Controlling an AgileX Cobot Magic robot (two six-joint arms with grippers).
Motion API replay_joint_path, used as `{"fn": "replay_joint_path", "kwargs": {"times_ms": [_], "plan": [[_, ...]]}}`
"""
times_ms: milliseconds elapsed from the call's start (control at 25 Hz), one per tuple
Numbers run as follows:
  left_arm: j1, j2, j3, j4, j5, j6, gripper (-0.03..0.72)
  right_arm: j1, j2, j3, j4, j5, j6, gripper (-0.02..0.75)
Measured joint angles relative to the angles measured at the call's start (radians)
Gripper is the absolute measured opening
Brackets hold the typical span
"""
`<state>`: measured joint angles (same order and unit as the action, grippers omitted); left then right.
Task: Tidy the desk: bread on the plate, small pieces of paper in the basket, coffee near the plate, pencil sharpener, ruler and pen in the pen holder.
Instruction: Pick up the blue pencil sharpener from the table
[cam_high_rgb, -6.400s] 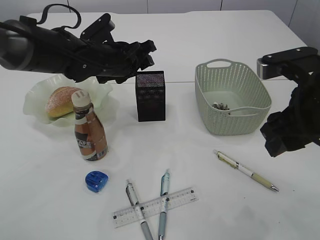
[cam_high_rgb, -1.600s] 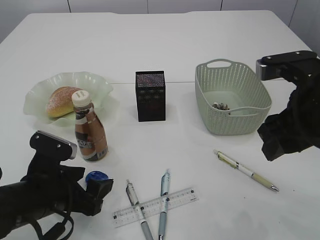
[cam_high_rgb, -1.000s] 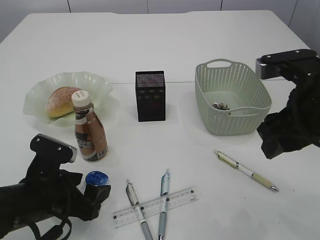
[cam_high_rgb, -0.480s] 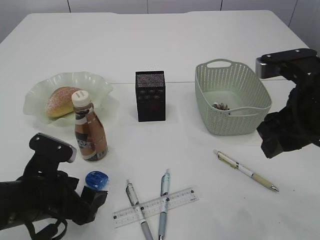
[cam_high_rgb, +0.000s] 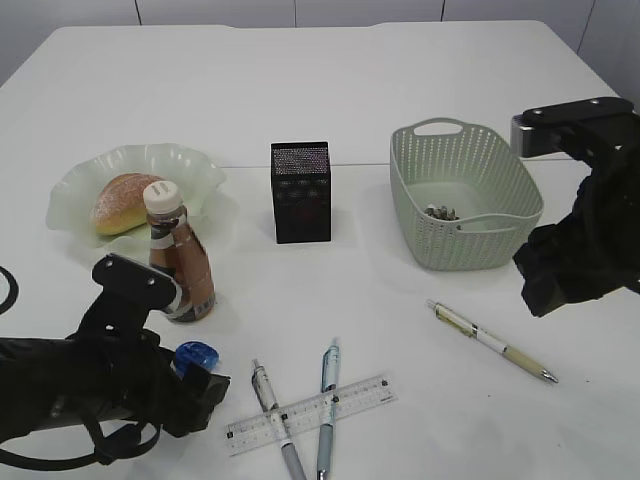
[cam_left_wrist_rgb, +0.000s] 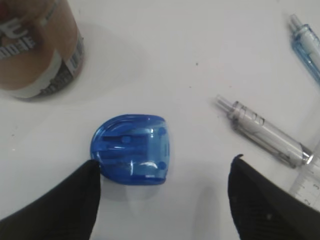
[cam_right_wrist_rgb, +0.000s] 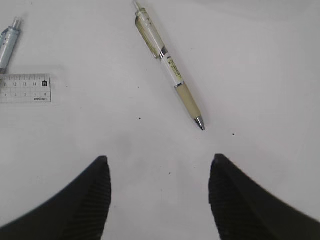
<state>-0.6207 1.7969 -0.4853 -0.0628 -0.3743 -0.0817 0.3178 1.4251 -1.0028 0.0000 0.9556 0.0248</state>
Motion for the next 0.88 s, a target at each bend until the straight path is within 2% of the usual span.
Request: {"fn": "replay_joint_path", "kwargs": {"times_ms": [680, 880], "plan": [[0.000, 0.038, -0.002, -0.037, -0.024, 0.006, 0.581, 0.000, 0.000, 0.000, -0.005, -0.002, 0.000, 0.457], [0.000, 0.038, -0.002, -0.015, -0.024, 0.067, 0.581, 0.000, 0.000, 0.000, -0.009, -0.002, 0.000, 0.457]]}}
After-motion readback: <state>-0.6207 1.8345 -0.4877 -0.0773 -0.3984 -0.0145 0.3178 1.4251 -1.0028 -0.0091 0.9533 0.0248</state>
